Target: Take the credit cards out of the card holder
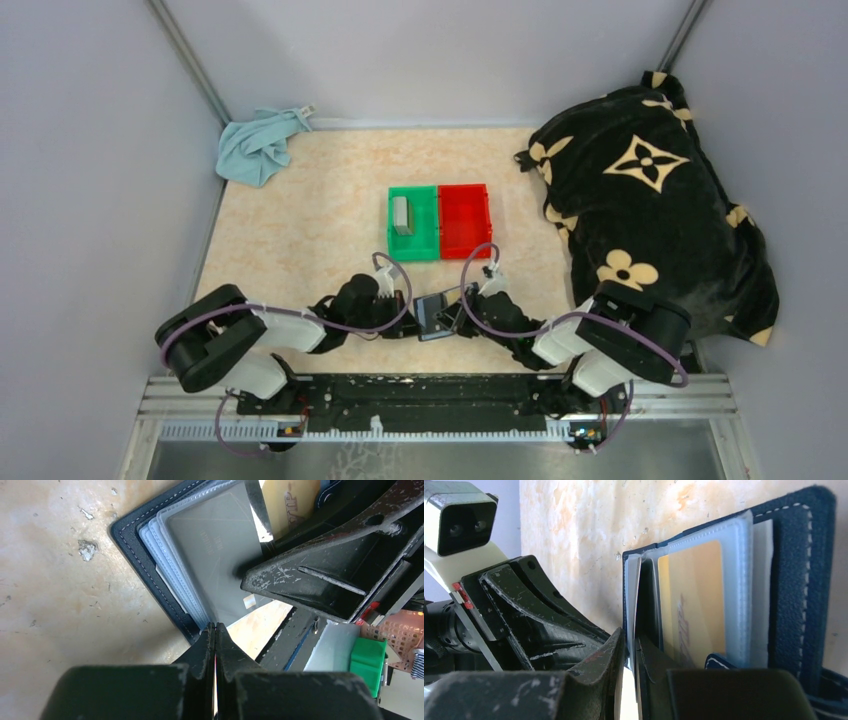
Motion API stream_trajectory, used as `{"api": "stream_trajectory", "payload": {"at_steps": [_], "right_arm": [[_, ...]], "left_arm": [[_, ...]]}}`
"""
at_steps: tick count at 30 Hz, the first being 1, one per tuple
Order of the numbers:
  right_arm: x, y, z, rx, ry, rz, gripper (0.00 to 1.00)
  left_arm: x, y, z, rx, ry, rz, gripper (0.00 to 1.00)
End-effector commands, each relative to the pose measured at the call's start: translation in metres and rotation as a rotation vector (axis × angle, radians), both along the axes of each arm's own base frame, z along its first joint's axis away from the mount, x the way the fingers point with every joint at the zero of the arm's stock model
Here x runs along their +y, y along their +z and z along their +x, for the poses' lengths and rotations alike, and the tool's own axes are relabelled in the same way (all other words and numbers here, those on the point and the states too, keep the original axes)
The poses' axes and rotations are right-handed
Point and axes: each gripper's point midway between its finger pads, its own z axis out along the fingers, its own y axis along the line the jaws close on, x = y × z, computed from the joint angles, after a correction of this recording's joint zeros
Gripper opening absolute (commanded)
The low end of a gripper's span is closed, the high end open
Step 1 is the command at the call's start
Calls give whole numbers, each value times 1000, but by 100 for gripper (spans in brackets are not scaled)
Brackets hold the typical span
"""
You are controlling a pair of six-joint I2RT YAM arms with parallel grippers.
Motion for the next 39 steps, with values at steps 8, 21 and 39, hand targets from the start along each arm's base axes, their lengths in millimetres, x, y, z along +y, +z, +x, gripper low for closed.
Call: {"api": "stream_trajectory", "payload": {"at_steps": [8, 21, 39], "right_arm": [[3, 5, -7, -15, 18, 38, 14], [-33, 13, 5, -54, -29, 11, 22], [-77, 16, 12, -83, -101, -109, 0]], "left_arm": [[-6, -7, 17, -9, 21, 11, 0], [6, -41, 13, 47, 50, 36, 0], [4, -32, 13, 30, 38, 9, 0]]}}
